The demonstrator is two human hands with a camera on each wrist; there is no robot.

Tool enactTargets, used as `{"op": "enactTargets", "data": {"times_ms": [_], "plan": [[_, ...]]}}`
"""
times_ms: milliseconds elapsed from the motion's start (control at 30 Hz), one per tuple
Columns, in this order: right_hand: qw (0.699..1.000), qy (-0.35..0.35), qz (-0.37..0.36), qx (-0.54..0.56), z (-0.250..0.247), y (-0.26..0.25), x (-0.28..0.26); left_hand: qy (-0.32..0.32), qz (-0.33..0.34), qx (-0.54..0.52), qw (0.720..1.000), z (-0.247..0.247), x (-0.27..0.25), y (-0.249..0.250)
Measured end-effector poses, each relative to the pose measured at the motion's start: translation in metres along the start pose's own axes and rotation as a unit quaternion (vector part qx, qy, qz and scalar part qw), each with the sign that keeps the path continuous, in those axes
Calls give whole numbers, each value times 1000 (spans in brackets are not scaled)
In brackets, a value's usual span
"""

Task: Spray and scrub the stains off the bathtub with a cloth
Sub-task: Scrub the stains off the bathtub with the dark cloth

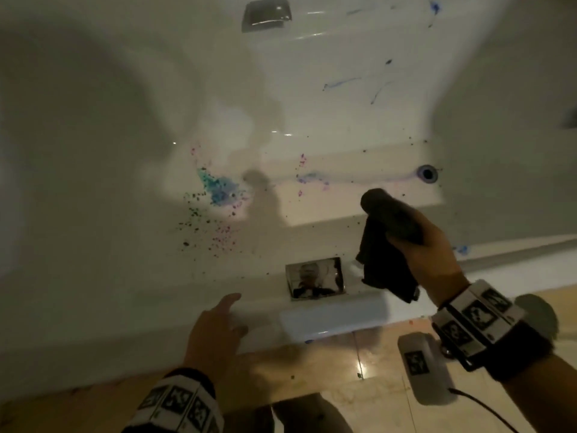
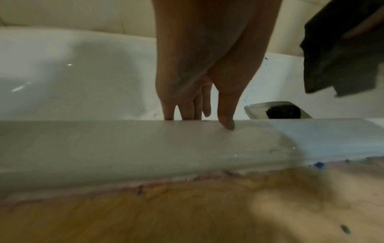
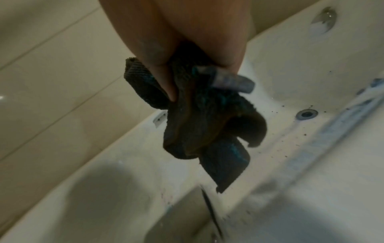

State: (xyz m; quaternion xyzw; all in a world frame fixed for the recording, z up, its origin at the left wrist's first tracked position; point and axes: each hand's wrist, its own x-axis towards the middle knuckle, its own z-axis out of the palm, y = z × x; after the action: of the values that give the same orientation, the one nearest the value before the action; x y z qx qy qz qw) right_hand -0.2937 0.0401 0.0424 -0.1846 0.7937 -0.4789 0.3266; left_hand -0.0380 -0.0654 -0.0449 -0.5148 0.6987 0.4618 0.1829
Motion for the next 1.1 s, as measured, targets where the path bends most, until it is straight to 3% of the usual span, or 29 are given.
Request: {"op": "enactTargets", "data": {"times_ms": [133,233,333,433,533,600,667,733,800,933,1100], "plan": [[987,-57,4,-149,-6,51,-1,37,82,21,996,15,3,45],[981,-90,-32,-169,-23,60,5,70,151,21,986,49,10,88],[974,-110,-92,-175,-66,55,23,99,111,91,985,86,15,119],[960,-109,-123,-226,-142,52,51,121,28,98,987,111,21,142],[934,-87,-52,-344,-229,48,85,140,-20,117,983,122,38,153],[896,-49,19,-441,-285,55,105,135,-41,156,978,124,51,153],[838,-36,76,-539,-330,70,122,143,-60,139,978,123,58,149],[820,-27,139,-555,-360,83,132,154,-65,112,980,122,59,143],[823,-25,198,-531,-374,95,135,150,-51,111,981,121,57,137],[737,-101,253,-618,-373,132,141,113,-51,122,985,111,58,133],[730,-173,234,-618,-342,132,135,42,-70,118,990,94,65,134]]}}
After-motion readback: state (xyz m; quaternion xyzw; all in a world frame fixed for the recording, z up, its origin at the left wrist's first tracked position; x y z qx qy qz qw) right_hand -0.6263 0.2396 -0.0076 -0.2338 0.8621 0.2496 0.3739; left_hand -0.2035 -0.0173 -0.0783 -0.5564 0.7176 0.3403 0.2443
